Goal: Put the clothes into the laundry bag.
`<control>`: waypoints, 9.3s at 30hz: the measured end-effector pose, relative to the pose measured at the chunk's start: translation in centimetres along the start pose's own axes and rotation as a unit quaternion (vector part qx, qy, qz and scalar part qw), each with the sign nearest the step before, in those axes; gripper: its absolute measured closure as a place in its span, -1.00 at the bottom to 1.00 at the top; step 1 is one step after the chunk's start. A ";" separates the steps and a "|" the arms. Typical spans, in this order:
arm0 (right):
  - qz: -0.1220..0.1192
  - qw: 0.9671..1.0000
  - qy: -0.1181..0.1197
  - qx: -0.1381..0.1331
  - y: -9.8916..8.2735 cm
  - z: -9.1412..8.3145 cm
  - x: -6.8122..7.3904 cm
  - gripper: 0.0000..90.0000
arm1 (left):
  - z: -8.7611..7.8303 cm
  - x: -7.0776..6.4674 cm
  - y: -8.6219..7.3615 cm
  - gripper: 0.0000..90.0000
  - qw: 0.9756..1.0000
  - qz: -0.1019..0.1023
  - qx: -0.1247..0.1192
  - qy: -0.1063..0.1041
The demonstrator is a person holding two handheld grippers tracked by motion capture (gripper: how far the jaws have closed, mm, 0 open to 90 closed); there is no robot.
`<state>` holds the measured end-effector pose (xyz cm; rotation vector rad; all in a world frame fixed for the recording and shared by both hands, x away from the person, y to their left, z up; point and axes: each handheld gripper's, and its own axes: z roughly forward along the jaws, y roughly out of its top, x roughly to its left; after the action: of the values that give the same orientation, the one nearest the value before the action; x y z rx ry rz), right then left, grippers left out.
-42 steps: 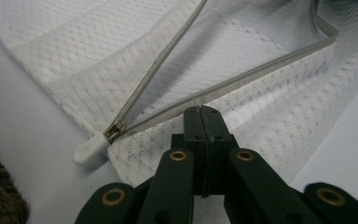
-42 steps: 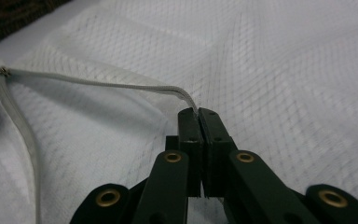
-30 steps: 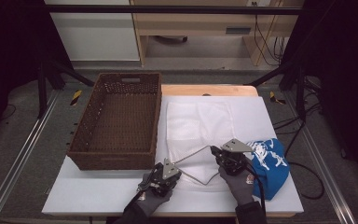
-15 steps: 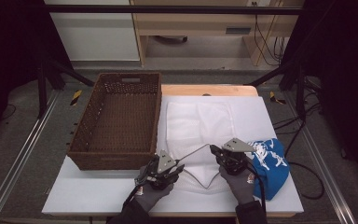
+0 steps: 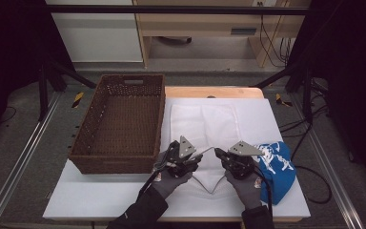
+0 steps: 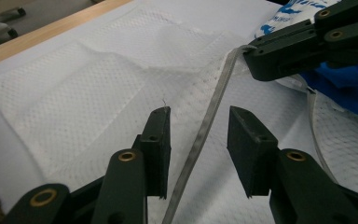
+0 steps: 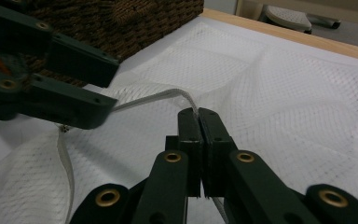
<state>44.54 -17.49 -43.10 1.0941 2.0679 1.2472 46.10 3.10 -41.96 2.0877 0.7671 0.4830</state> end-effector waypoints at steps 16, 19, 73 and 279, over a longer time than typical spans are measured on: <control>-0.003 1.000 0.007 0.006 0.0 0.2 0.2 0.97 | 1.7 -0.3 0.1 0.96 1.000 0.017 0.022 -0.005; -0.003 1.000 0.006 0.007 0.0 -0.2 0.2 0.80 | 1.6 -0.3 0.3 0.97 1.000 0.014 0.022 -0.010; 0.060 0.981 -0.179 0.052 -5.2 -5.7 -6.3 -0.12 | 0.1 -0.3 0.3 0.97 0.999 -0.029 -0.007 -0.042; 0.024 0.998 -0.036 0.050 -0.6 3.4 3.8 0.77 | -2.4 -0.6 -0.2 0.97 0.993 -0.070 -0.060 -0.069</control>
<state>44.70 -12.83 -45.28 1.2215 2.0796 1.1195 44.18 4.20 -40.74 1.9196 0.7774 0.2985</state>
